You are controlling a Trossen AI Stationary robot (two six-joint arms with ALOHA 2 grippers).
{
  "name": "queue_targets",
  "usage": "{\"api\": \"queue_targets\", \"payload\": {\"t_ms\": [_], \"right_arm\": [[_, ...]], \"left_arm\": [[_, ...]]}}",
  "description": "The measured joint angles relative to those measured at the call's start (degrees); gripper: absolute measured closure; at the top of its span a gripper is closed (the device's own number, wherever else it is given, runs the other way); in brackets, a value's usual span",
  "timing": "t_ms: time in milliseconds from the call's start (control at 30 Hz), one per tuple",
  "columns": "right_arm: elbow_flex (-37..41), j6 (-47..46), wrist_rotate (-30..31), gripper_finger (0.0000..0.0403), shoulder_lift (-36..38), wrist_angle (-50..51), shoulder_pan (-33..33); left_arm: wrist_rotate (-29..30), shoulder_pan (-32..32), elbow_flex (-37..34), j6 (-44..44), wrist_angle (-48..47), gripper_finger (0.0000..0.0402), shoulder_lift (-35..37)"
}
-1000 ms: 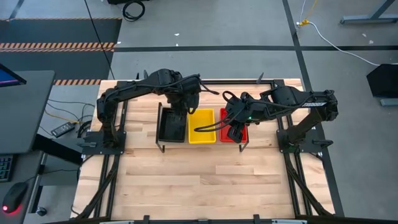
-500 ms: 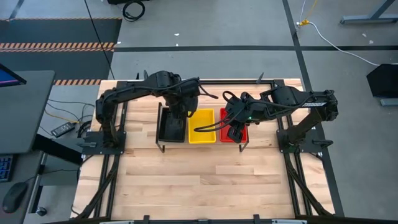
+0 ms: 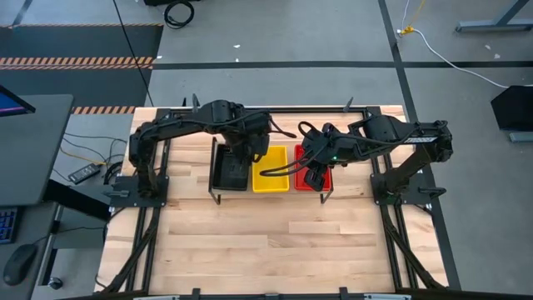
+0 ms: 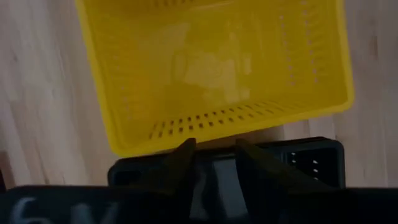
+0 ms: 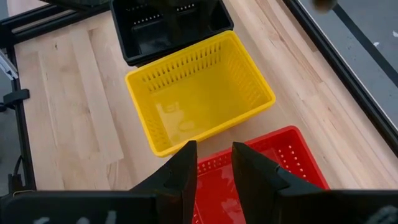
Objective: Stack baskets on shelf by color
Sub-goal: Stack the black basket on the stacked black baskets on the shelf
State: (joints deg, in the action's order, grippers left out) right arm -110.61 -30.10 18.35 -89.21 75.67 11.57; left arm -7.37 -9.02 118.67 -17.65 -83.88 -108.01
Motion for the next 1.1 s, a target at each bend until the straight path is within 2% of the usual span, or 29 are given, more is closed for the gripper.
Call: {"api": "queue_targets", "payload": {"t_ms": [400,1100], "right_arm": [[0.0,-1.4,0.0,0.0298,0.0,0.0,0.0],[0.0,-2.3,0.0,0.0298,0.0,-0.1,0.0]], "left_arm": [[0.1,-1.8,0.0,-1.1,-2.5,0.0283,0.0],[1.3,-1.8,0.0,-1.6,-1.5,0.0283,-2.4]]}}
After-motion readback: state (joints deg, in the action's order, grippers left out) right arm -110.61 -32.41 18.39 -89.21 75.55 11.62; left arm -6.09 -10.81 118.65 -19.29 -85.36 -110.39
